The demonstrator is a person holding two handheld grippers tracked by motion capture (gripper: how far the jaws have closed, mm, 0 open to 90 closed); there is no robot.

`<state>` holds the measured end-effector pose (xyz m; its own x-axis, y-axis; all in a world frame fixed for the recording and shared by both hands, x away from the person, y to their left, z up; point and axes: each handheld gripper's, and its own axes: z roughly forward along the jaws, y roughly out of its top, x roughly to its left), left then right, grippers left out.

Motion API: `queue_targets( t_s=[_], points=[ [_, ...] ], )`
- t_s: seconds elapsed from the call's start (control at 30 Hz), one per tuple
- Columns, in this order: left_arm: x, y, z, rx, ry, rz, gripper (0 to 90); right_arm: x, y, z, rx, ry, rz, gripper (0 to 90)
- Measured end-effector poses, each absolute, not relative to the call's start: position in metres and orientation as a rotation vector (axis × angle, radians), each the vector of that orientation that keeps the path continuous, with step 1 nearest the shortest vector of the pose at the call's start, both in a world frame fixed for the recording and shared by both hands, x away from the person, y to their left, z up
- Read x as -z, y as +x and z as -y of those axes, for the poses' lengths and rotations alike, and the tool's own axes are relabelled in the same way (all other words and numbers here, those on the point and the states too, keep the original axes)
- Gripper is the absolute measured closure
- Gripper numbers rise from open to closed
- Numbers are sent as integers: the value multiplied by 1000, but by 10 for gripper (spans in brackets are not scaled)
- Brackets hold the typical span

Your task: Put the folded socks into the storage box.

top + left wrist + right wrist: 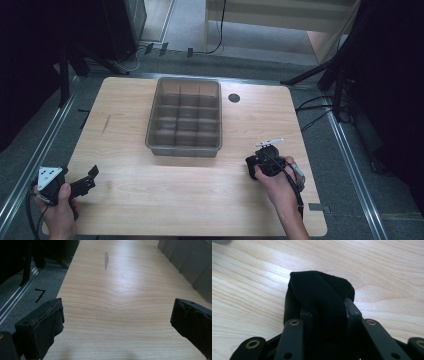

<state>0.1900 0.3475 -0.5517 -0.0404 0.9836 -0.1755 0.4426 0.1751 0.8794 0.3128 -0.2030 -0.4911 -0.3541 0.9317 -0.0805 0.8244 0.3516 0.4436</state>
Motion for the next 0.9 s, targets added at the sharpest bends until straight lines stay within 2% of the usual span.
queue_targets(
  t_s=[0.6, 0.9],
  points=[
    [552, 190, -348, -804, 1391, -1613, 0, 459, 334, 199, -398, 1470, -2500, 673],
    [552, 190, -348, -800, 1393, -1614, 0, 436, 349, 188, -391, 1131, -2647, 669]
  ],
)
